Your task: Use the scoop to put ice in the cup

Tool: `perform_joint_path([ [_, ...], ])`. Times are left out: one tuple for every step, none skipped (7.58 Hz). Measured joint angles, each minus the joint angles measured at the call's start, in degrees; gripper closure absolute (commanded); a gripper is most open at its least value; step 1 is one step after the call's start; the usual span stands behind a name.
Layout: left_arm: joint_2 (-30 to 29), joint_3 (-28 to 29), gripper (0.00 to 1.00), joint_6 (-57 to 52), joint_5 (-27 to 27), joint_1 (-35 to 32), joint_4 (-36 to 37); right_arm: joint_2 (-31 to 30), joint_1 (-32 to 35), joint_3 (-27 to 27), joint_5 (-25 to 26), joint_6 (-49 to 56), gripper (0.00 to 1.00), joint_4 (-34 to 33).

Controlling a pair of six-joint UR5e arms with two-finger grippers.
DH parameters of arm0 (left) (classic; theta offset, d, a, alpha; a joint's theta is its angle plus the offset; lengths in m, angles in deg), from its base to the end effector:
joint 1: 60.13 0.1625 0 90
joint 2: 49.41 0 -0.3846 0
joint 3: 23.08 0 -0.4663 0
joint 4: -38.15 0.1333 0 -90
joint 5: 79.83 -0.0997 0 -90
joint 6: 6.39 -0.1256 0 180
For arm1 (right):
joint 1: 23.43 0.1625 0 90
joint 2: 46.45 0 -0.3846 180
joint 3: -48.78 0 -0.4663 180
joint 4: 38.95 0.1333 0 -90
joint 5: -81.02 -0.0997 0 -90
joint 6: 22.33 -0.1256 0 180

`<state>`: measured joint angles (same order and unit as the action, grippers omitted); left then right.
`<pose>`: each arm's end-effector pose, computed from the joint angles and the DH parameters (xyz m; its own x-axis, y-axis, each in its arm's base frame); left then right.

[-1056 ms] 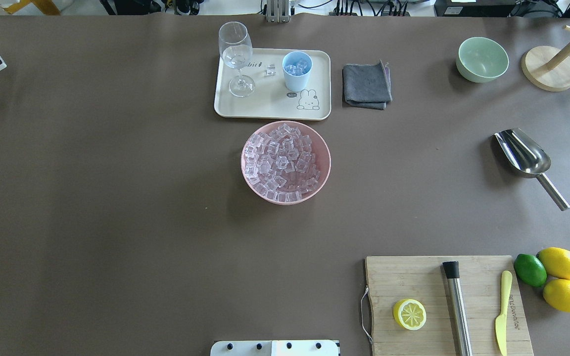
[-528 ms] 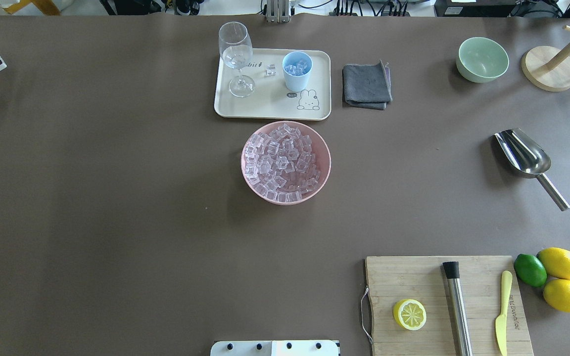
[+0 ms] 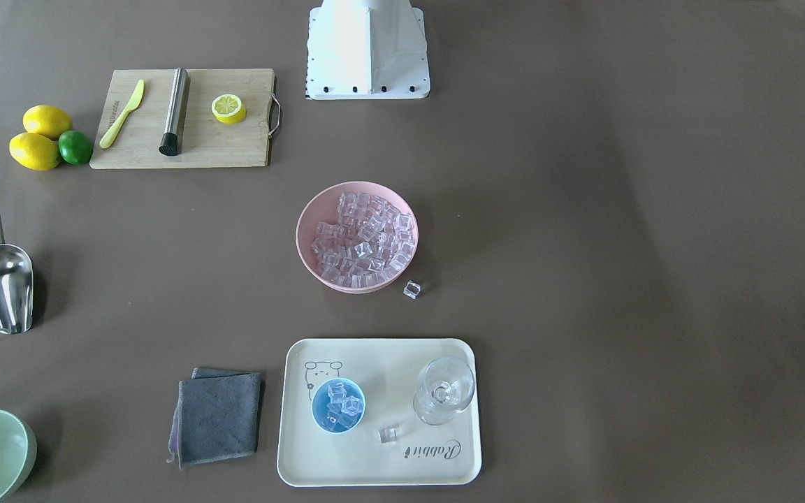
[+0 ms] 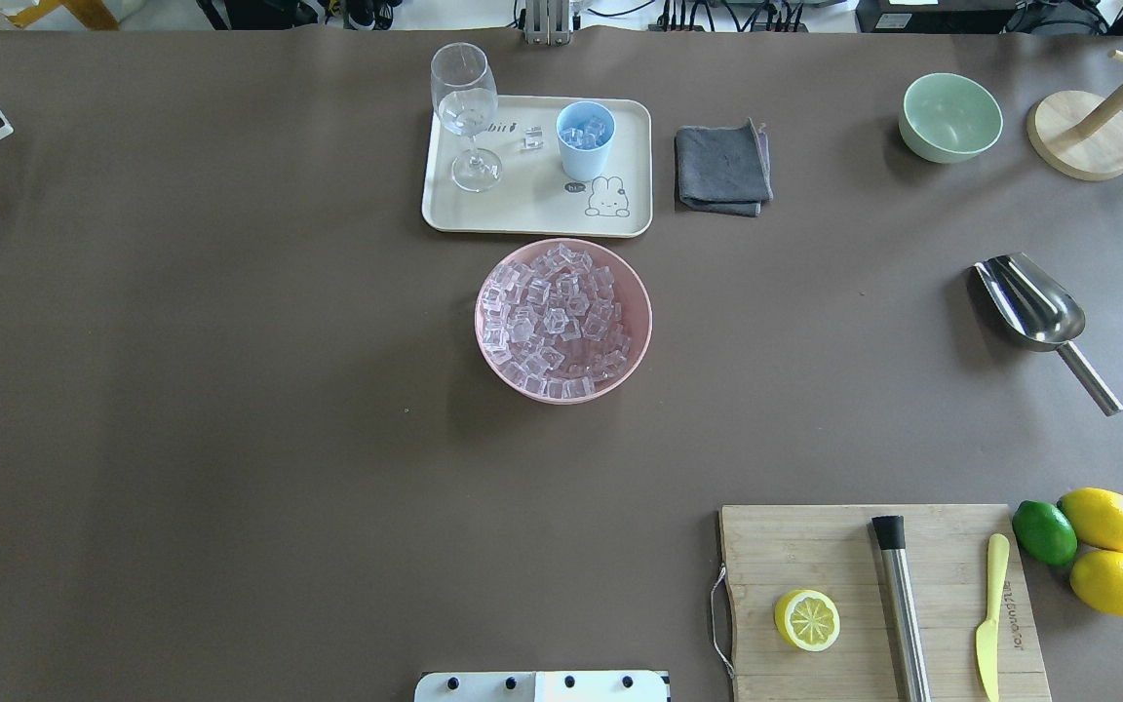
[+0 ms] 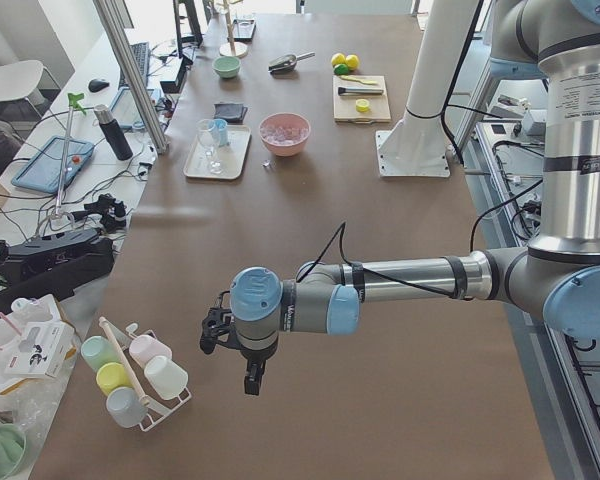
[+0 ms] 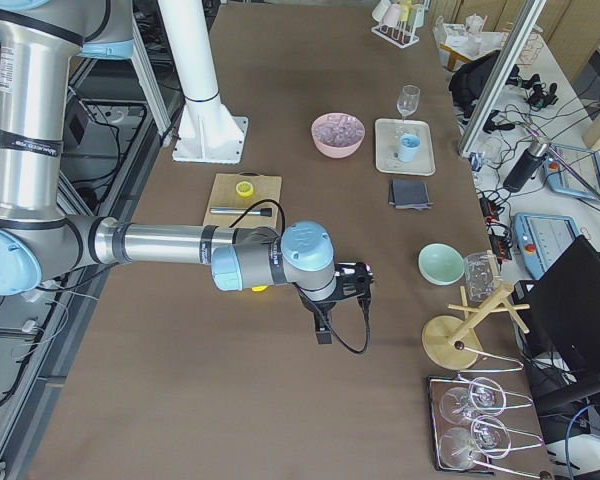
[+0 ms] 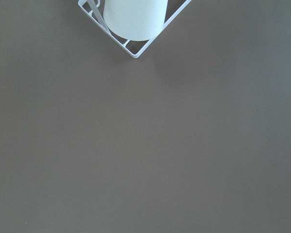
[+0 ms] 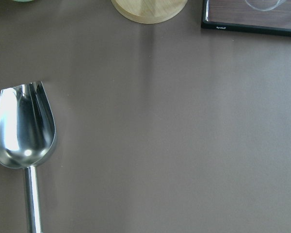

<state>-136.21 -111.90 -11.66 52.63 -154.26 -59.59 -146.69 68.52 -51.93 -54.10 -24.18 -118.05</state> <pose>-0.0879 -0.5435 0.6688 0.7422 0.0778 -0.6657 0.0037 0.9927 0.1203 0.0617 -0.5113 0.6044 0.7085 -0.0839 0.7007 -0.0563 0.9830 0.1746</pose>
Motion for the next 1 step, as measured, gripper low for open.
perform_joint_path([
  [0.0,0.0,0.01,0.0,0.0,0.0,0.0,0.0,0.0,0.0,0.0,0.0,0.0,0.0],
])
